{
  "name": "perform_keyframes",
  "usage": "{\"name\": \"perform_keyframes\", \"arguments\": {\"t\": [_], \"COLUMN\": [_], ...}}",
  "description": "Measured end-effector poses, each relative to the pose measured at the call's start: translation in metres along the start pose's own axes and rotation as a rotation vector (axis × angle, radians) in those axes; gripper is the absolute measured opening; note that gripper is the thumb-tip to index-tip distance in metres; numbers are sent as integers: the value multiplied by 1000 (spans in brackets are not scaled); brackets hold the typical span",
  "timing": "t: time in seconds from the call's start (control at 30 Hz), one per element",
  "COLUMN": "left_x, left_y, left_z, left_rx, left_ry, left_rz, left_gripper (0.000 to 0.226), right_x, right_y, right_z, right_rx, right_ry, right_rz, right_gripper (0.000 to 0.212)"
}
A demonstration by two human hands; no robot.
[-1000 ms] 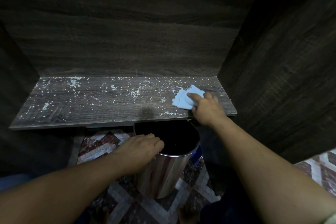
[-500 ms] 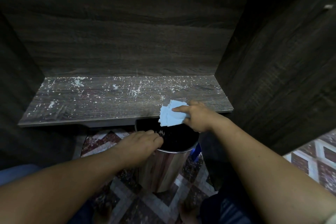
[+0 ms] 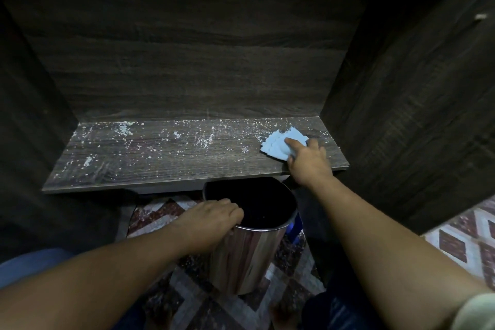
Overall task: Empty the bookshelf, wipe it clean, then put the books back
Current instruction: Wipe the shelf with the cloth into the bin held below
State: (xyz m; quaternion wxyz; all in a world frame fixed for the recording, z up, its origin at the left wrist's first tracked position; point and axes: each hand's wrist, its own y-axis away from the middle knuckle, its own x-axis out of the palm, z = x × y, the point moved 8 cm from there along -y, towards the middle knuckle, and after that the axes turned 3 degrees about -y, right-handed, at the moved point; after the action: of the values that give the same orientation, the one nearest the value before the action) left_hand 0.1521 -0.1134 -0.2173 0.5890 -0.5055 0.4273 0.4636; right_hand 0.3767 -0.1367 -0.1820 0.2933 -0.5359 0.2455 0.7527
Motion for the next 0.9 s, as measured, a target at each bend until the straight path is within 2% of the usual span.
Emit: {"name": "perform_keyframes", "arguments": {"t": [0.3, 0.63, 0.9], "left_x": [-3, -4, -3], "left_y": [3, 12, 11], "left_z": [1, 1, 0], "left_rx": [-42, -27, -5], "left_ry": [46, 28, 15], "left_rz": [-6, 7, 21], "left_gripper": [40, 36, 39], "right_x": [34, 40, 39], "right_y": [4, 7, 36], "right_z": [26, 51, 59], "right_rx": [-44, -233, -328], "right_ry": [55, 153, 167], "right_rz": [125, 222, 368], "right_gripper": [61, 60, 57]}}
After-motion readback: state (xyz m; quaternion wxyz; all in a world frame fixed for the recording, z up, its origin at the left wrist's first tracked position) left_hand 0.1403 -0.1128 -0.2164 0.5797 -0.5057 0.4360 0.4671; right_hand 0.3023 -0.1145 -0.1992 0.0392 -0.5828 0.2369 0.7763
